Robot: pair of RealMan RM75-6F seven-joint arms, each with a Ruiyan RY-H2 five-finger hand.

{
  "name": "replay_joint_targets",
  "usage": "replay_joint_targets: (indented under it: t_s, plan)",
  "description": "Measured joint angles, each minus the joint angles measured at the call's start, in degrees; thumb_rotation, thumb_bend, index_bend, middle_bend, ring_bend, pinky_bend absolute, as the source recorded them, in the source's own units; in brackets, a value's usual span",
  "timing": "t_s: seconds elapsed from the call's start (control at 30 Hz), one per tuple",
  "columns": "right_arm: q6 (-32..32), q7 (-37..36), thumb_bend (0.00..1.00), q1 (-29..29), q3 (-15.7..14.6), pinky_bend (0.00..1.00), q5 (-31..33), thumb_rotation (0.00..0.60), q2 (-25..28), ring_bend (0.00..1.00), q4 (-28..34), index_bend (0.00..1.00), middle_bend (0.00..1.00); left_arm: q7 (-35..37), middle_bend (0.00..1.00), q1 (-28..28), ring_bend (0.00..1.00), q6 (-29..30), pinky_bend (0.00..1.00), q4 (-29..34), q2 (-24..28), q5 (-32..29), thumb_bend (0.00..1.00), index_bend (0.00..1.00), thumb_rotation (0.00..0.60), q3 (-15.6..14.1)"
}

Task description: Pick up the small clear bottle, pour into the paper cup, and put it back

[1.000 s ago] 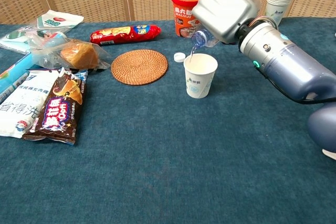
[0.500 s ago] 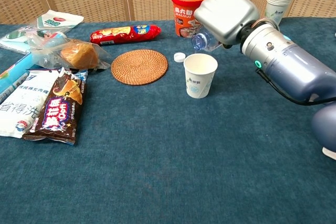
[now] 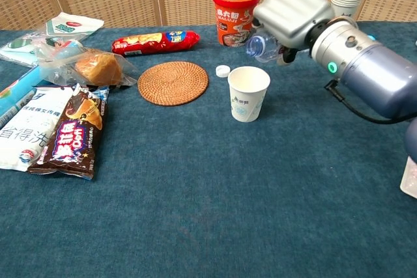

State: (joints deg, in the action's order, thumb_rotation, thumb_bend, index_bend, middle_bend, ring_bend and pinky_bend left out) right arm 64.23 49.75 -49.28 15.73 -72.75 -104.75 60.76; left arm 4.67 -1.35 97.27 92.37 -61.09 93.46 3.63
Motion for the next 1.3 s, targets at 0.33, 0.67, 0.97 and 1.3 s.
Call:
replay_joint_targets:
  t_s: [0.33, 0.67, 0.97, 1.3]
  plan:
    - [-0.9, -5.3, 0.26, 2.6, 3.2, 0.55, 6.5, 0.6, 5.3, 0.62, 8.8, 0.58, 0.59, -0.3, 0.07, -0.5, 0.0, -0.3, 0.04, 0.4, -0.1, 0.5, 0.38, 0.08, 0.369, 0.1]
    - [-1.1, -16.3, 0.26, 6.7, 6.5, 0.55, 12.7, 0.6, 11.4, 0.6, 16.4, 0.58, 0.59, -1.1, 0.07, -1.0, 0.0, -0.9, 0.04, 1.3, 0.0, 0.7, 0.38, 0.08, 0.372, 0.0]
    - [-3.3, -28.9, 0.26, 11.6, 9.1, 0.55, 20.5, 0.6, 18.0, 0.58, 21.7, 0.57, 0.58, -2.4, 0.07, -1.4, 0.0, -1.3, 0.04, 2.7, 0.1, 1.2, 0.38, 0.08, 0.371, -0.1]
    - [-9.1, -43.5, 0.26, 16.3, 9.5, 0.52, 24.5, 0.6, 23.1, 0.55, 24.2, 0.56, 0.56, -3.9, 0.07, -1.4, 0.0, -1.6, 0.04, 4.3, 0.6, 1.9, 0.38, 0.08, 0.369, -0.7]
